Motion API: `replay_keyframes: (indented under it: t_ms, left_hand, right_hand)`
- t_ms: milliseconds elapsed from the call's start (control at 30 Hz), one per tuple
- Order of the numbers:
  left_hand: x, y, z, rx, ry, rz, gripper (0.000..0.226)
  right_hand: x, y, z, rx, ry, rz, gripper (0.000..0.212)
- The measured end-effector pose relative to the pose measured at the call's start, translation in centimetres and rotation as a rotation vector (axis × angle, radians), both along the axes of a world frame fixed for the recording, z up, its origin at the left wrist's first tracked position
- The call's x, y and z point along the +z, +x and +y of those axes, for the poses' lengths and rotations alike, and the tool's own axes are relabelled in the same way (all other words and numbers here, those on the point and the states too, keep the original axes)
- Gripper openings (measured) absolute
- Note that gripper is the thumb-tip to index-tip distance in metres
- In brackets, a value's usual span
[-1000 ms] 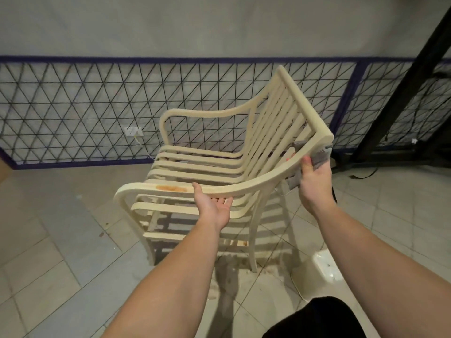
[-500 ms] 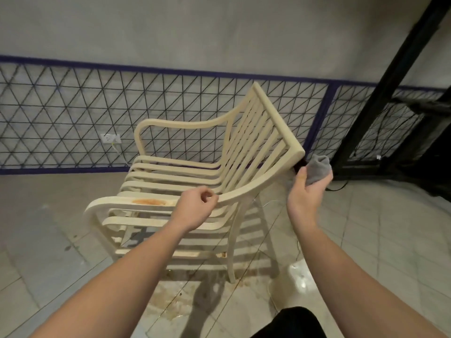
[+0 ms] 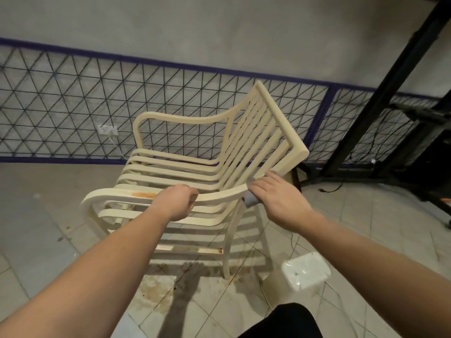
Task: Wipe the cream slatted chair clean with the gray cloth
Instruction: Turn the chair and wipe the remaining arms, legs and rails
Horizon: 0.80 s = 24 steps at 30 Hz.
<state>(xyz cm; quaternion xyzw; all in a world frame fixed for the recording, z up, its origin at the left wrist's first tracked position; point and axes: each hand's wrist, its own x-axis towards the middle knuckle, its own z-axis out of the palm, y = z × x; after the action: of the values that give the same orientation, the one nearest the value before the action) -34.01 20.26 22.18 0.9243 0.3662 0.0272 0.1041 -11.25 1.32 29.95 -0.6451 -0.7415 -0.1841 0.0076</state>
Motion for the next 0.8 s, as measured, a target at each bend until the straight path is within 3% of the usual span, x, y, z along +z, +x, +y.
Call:
replay_keyframes:
  t_ms: [133,233,300,400,567,700,800]
  left_hand:
    - [-0.1,0.0,0.2,0.001,0.018,-0.014,0.009]
    - [-0.4,-0.2,0.3,-0.025,0.043,-0.021,0.009]
    - [-0.4,-0.3,0.3,-0.035,0.061,-0.023,0.012]
    - [-0.2,-0.3,0.1,-0.037,0.076,-0.015,0.015]
    - [0.2,-0.5,-0.1,-0.023,0.091,-0.025,0.018]
    - [-0.2,-0.6,-0.1,-0.027,0.099,-0.045,0.019]
    - [-0.4,-0.5,-0.1,-0.025,0.110,-0.040,0.016]
  right_hand:
    - [4.6,1.0,1.1,-0.050,0.212,0.105,0.029]
    - [5.0,2.0,1.6,-0.135,0.079,-0.086,0.021]
    - [2.0,1.0,1.5,-0.104,-0.026,-0.157,0.028]
    - [-2.0,-0.3,1.8,-0.027,-0.055,-0.083,0.038]
    - [0.3,-0.1,2.8,0.067,0.026,0.063,0.018]
    - [2.9,1.2,3.1,-0.173,0.081,-0.113,0.019]
    - [0.1,0.4,3.1,-0.147,-0.015,-0.201,0.032]
